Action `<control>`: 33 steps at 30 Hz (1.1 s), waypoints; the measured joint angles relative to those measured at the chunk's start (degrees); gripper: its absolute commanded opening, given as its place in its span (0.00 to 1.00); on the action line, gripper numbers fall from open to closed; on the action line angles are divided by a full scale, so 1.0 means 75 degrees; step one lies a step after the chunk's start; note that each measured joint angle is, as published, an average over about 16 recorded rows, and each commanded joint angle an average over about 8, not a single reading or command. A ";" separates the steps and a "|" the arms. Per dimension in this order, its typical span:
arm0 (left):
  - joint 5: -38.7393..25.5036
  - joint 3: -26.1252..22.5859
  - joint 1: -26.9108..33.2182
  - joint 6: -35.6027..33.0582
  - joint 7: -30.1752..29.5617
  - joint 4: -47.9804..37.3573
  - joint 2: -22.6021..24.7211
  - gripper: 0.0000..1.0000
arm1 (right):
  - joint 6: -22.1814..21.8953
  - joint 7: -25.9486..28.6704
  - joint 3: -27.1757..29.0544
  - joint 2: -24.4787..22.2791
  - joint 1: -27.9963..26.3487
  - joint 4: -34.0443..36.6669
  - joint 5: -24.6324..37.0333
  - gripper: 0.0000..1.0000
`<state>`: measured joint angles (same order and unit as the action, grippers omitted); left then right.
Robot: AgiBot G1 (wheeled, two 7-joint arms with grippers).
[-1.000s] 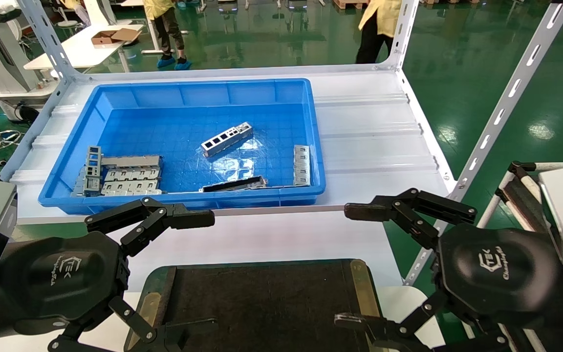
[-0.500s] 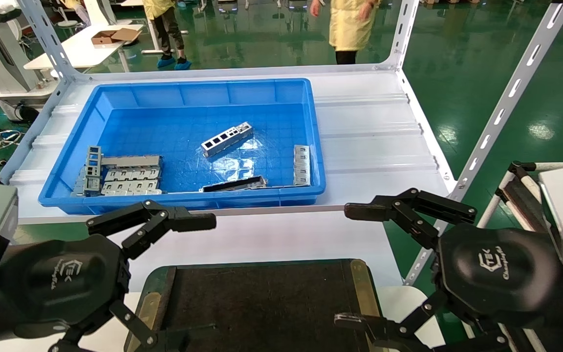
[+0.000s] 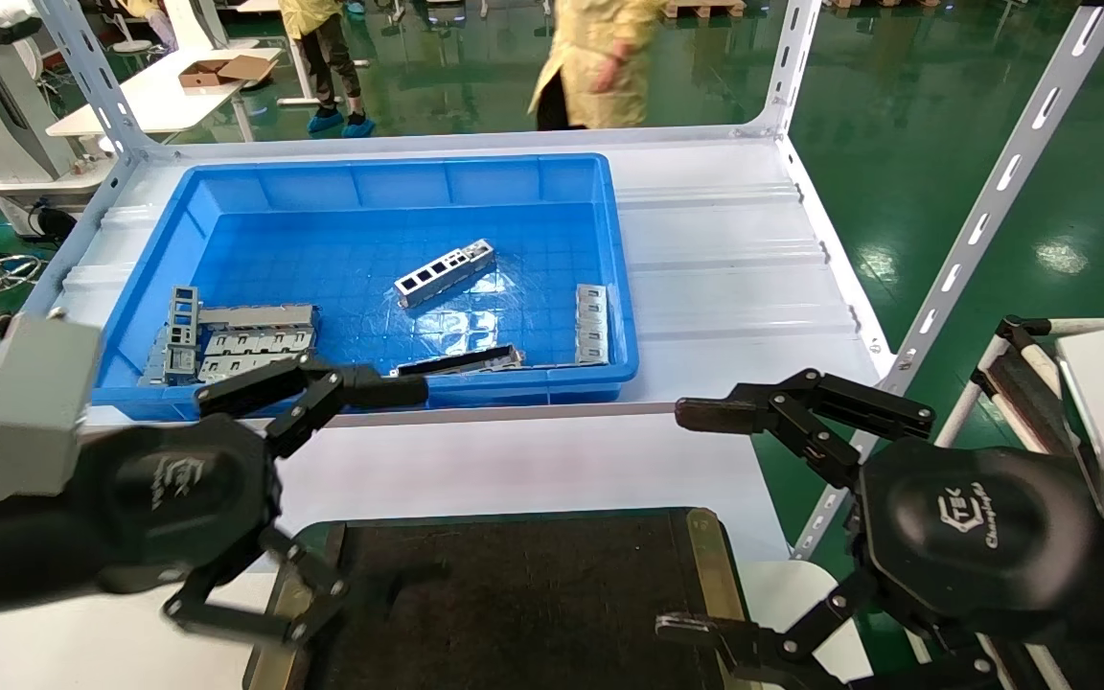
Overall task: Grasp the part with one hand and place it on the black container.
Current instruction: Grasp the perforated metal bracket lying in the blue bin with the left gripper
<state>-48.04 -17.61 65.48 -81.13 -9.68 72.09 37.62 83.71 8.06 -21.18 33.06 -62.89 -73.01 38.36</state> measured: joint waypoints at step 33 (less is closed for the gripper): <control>-0.3024 -0.1126 0.2932 0.2428 0.1322 -0.5028 0.2701 1.00 | -0.0001 -0.0002 -0.0003 -0.0001 -0.0001 0.0000 -0.0002 1.00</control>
<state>-70.72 -26.05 87.47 -62.92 0.24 34.39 57.88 83.70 8.05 -21.21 33.05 -62.90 -73.01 38.34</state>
